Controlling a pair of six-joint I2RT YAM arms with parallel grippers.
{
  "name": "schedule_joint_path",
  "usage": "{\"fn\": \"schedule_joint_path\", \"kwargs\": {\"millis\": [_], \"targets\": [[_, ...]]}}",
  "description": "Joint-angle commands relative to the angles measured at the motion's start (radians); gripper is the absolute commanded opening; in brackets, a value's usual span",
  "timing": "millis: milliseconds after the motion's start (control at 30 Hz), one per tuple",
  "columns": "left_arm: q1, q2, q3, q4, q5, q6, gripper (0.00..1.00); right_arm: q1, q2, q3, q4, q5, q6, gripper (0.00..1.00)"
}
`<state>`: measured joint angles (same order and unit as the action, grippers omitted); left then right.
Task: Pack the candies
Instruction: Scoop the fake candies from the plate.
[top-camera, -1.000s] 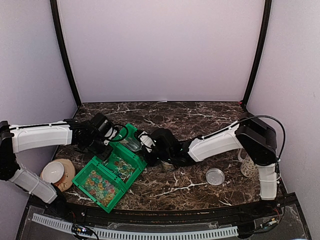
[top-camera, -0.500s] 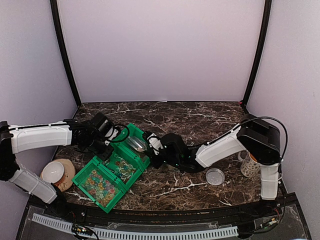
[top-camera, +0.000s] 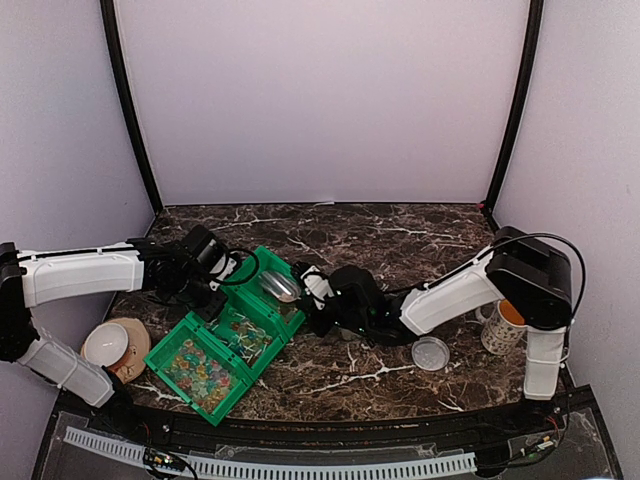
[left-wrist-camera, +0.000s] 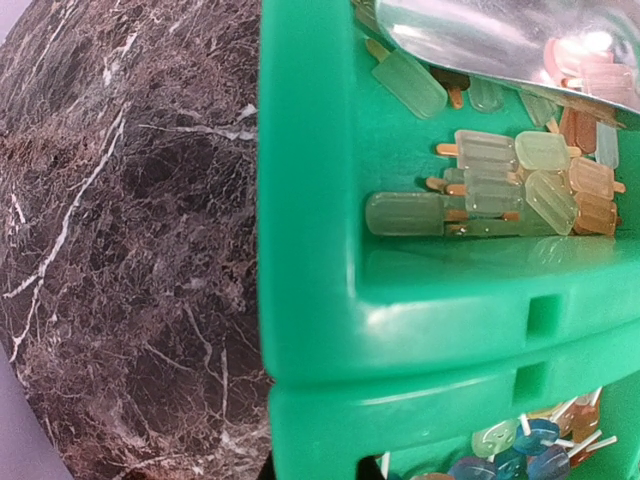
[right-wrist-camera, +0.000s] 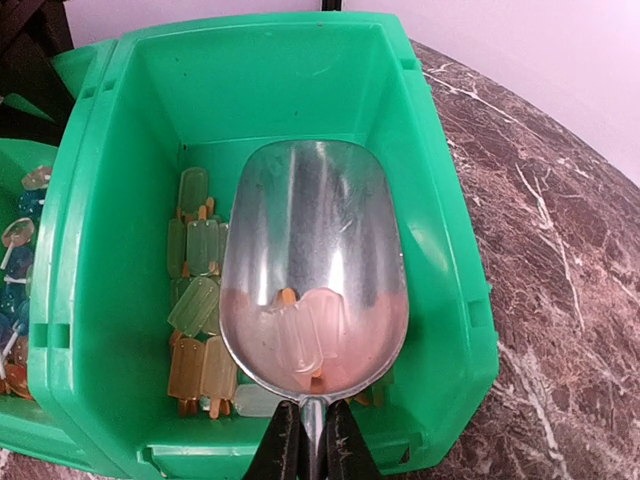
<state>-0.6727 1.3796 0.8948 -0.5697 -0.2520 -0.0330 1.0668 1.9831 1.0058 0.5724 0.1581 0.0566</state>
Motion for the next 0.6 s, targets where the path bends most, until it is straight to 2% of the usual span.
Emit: {"fn": "schedule_joint_path", "kwargs": {"millis": [0, 167, 400, 567], "targets": [[-0.004, -0.039, 0.027, 0.078, -0.056, 0.002, 0.0, 0.008, -0.049, 0.133, -0.242, 0.054, -0.08, 0.0], [-0.005, -0.04, 0.028, 0.076, -0.067, 0.004, 0.0, 0.047, -0.064, 0.24, -0.538, 0.149, -0.168, 0.0], [-0.004, -0.033, 0.033, 0.077, -0.065, 0.004, 0.0, 0.088, -0.131, 0.282, -0.751, 0.258, -0.222, 0.0], [-0.004, -0.031, 0.033, 0.074, -0.078, 0.004, 0.0, 0.104, -0.127, 0.4, -1.008, 0.311, -0.244, 0.0]]}}
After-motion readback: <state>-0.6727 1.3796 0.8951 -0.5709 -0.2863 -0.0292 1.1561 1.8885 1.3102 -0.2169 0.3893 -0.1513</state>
